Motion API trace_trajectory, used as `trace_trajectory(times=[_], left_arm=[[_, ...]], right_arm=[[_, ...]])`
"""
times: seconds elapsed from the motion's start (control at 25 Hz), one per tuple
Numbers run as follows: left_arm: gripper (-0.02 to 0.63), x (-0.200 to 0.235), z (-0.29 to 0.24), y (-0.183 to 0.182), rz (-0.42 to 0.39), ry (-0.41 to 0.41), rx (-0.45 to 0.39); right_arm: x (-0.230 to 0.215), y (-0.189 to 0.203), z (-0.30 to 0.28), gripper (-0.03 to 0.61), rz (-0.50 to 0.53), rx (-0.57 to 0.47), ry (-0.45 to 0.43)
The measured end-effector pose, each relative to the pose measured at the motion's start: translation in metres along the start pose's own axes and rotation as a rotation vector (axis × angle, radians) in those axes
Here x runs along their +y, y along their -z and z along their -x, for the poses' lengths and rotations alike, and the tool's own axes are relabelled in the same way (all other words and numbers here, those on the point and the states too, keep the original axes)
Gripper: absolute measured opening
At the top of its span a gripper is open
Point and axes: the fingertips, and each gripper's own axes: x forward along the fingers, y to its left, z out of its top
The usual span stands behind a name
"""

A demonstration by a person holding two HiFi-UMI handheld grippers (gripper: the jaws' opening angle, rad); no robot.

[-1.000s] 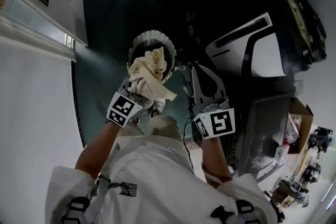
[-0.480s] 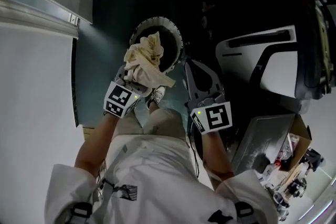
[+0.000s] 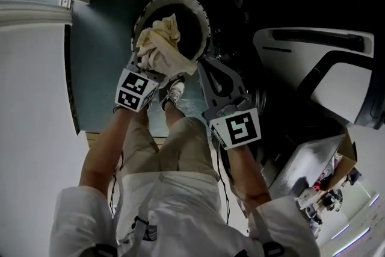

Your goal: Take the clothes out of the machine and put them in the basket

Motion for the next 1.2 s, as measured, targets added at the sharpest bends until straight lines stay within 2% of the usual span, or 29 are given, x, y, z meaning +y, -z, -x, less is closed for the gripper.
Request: trace_trajectory(times=[0.28,0.48,0.68,0.88,1.08,1.2], left_arm=[[0.275,0.039,-0.103,0.084,-0.01,0.016,0.119],[0.278,0.062,-0.168,0.139,0.066,-0.007,0.191],[0.284,0.085,-0.225,0.197,0.052,-0.004,0.315],[0.29,0.109,-0.274,0.27,0.102,-0.019,0.429],[0.313,0.125,-0.317,0.321,0.088,-0.022,0.491],[0.346,0.13,-0.331,0.346,0.024,-0.011,0.537]], right_arm=[[-0.016,0.08,-0.045,0.014,-0.067,0.033,-0.012],[-0.021,0.131,-0.068,0.014,-0.112,0.041,-0.029],[-0.034,0.181,-0.087,0.014,-0.141,0.045,-0.015],[-0.041,0.217,-0.101,0.014,-0.158,0.038,-0.005],[-0.037,0.25,-0.113,0.014,-0.196,0.021,-0.014],[-0.034,0.267,-0.119,0.014,-0.221,0.022,-0.017]])
